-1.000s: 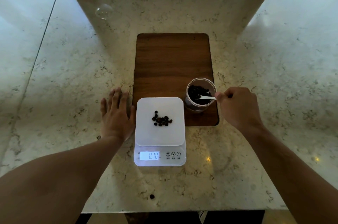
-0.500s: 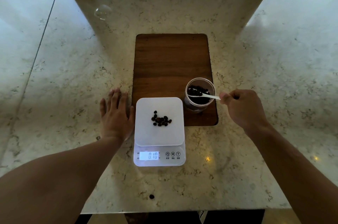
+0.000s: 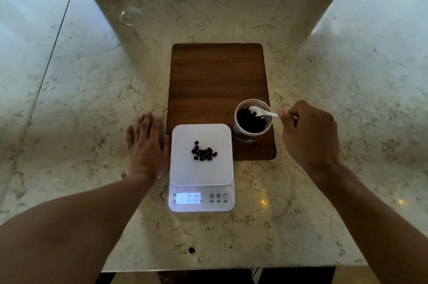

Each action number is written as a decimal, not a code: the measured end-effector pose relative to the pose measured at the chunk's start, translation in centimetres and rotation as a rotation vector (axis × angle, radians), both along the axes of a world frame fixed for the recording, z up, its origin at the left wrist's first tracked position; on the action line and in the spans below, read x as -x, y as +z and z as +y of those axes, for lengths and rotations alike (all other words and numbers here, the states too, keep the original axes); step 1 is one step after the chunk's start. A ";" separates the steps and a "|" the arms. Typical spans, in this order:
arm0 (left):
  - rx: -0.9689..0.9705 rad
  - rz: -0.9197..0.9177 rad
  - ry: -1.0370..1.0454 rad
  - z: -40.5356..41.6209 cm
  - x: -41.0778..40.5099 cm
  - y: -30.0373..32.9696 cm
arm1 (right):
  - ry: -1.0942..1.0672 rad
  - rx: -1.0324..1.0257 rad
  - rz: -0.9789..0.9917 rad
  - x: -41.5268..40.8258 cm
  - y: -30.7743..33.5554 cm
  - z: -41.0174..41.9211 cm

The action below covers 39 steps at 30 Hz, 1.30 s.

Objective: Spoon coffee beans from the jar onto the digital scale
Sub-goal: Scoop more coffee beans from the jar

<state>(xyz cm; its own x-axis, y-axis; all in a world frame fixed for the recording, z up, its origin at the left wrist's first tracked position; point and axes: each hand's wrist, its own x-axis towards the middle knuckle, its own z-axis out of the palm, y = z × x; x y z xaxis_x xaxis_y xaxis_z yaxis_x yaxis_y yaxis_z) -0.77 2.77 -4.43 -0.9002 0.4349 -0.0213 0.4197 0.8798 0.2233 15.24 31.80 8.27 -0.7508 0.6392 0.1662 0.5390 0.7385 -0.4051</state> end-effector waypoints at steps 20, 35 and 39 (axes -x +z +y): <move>-0.002 0.019 -0.001 -0.1 0.1 -0.4 | -0.126 0.399 -0.119 1.3 -0.7 0.8; -0.010 0.026 -0.004 -0.1 0.1 -0.4 | -0.171 0.544 -0.074 -0.1 -1.1 1.6; -0.007 0.020 -0.006 -0.2 0.1 -0.4 | -0.154 0.565 -0.060 -0.1 -1.0 1.9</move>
<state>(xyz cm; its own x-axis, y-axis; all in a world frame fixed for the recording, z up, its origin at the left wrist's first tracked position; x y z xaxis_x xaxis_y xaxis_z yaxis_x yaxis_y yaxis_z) -0.87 2.61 -4.81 -0.8979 0.4403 0.0002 0.4294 0.8756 0.2210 15.32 33.65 7.27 -0.6398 0.7187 -0.2724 0.6574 0.3281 -0.6784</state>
